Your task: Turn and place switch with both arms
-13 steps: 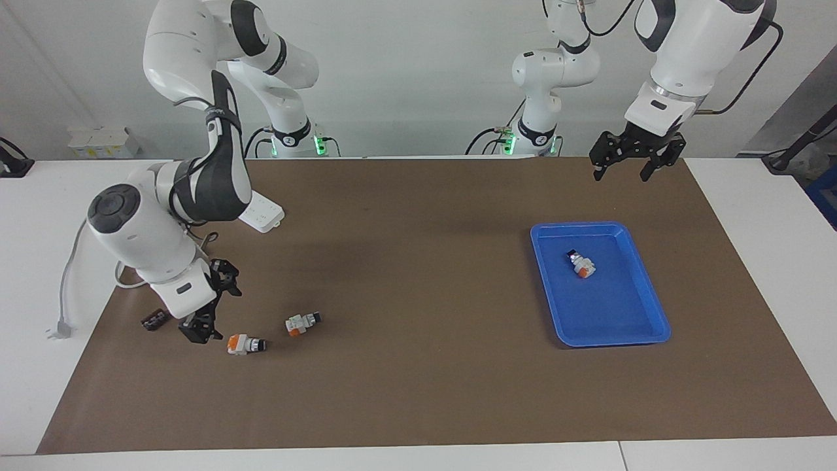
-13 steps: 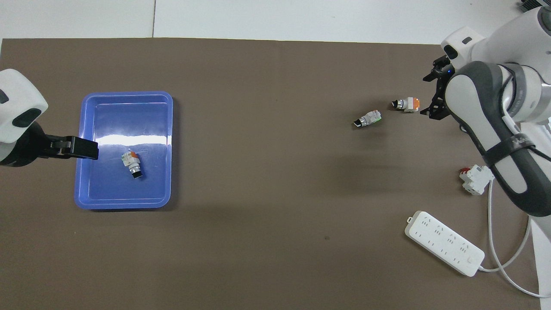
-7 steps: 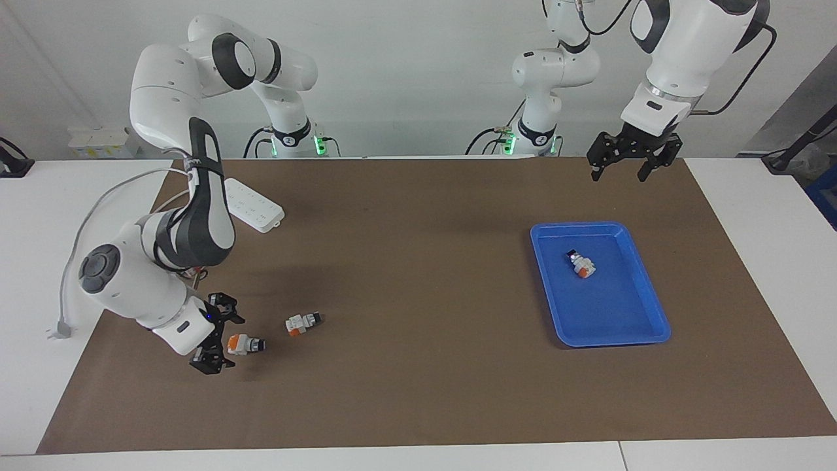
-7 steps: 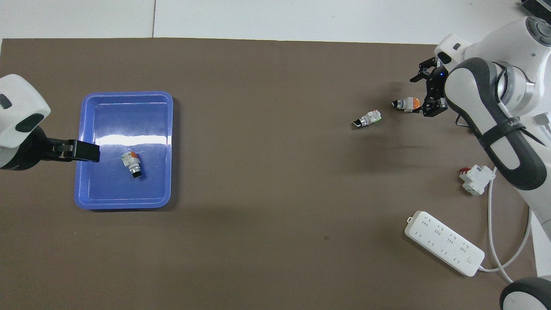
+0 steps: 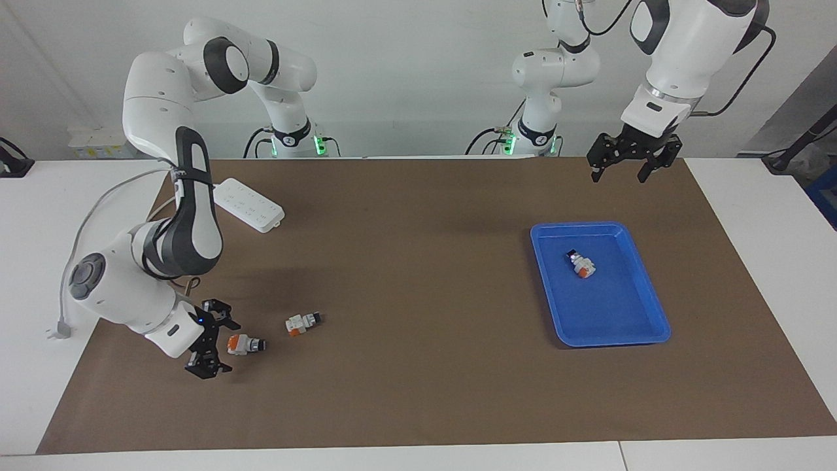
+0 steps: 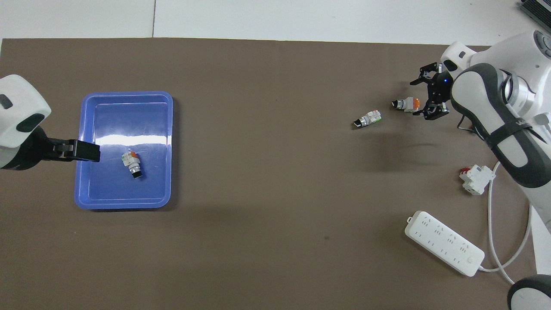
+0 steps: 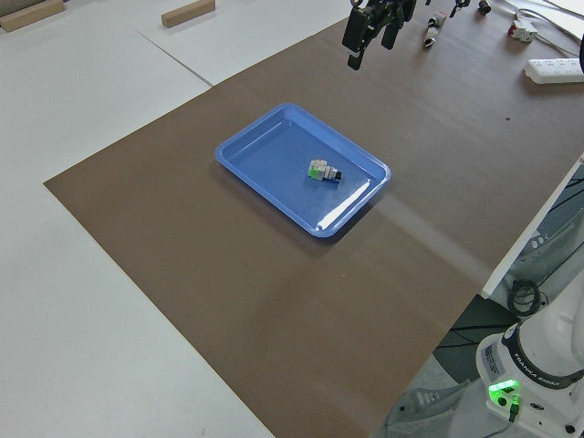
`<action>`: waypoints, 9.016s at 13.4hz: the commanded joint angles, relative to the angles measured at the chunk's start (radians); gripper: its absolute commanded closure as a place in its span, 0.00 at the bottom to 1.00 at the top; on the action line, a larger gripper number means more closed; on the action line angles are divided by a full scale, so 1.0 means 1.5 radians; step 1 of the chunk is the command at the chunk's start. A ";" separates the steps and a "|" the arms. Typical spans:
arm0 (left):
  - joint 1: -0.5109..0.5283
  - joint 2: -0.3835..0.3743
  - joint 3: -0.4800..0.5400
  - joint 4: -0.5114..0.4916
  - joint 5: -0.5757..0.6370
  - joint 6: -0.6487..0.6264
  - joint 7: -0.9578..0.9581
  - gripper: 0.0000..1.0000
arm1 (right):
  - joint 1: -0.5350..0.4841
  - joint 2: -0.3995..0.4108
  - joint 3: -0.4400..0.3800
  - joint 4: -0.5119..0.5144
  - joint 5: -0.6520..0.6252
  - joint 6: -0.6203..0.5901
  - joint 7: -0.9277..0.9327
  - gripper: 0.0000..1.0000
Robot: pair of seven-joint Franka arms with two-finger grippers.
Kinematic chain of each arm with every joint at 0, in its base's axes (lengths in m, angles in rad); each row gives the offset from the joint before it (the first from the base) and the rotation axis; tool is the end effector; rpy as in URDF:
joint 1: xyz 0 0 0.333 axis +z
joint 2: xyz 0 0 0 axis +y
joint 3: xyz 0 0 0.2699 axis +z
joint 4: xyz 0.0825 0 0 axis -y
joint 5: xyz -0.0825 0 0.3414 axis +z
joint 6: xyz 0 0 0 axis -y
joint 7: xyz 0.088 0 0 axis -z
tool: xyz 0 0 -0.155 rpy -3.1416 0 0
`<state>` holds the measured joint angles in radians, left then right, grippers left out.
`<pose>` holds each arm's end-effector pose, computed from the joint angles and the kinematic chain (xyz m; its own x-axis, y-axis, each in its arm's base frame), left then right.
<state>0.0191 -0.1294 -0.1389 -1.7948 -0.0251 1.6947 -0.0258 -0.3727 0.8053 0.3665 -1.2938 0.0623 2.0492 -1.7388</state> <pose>0.4832 -0.0644 0.5082 0.9955 -0.0901 0.0279 -0.0903 -0.9959 0.0078 0.6722 -0.0418 0.2290 -0.0313 0.9501 0.3103 0.9993 0.0234 0.0291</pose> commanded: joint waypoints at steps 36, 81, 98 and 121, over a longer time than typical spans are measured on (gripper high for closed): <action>-0.009 -0.015 -0.004 -0.047 -0.252 0.061 -0.059 0.25 | 0.010 -0.216 0.079 -0.179 0.237 -0.015 -0.010 1.00; -0.174 0.159 -0.008 0.032 -0.524 0.340 -0.288 0.72 | 0.214 -0.379 0.084 -0.363 0.806 0.189 -0.140 1.00; -0.192 0.165 -0.009 0.031 -0.529 0.340 -0.440 1.00 | 0.214 -0.380 0.083 -0.364 0.806 0.189 -0.141 1.00; -0.196 0.166 -0.006 0.035 -0.444 0.399 -1.272 1.00 | 0.213 -0.386 0.083 -0.377 0.806 0.188 -0.140 1.00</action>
<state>-0.2713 0.1068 -0.1590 -1.7592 -0.7156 2.2298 -1.8954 -0.0543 0.2567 0.4807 -1.8241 1.2390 2.3450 -1.9216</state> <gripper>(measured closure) 0.907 0.577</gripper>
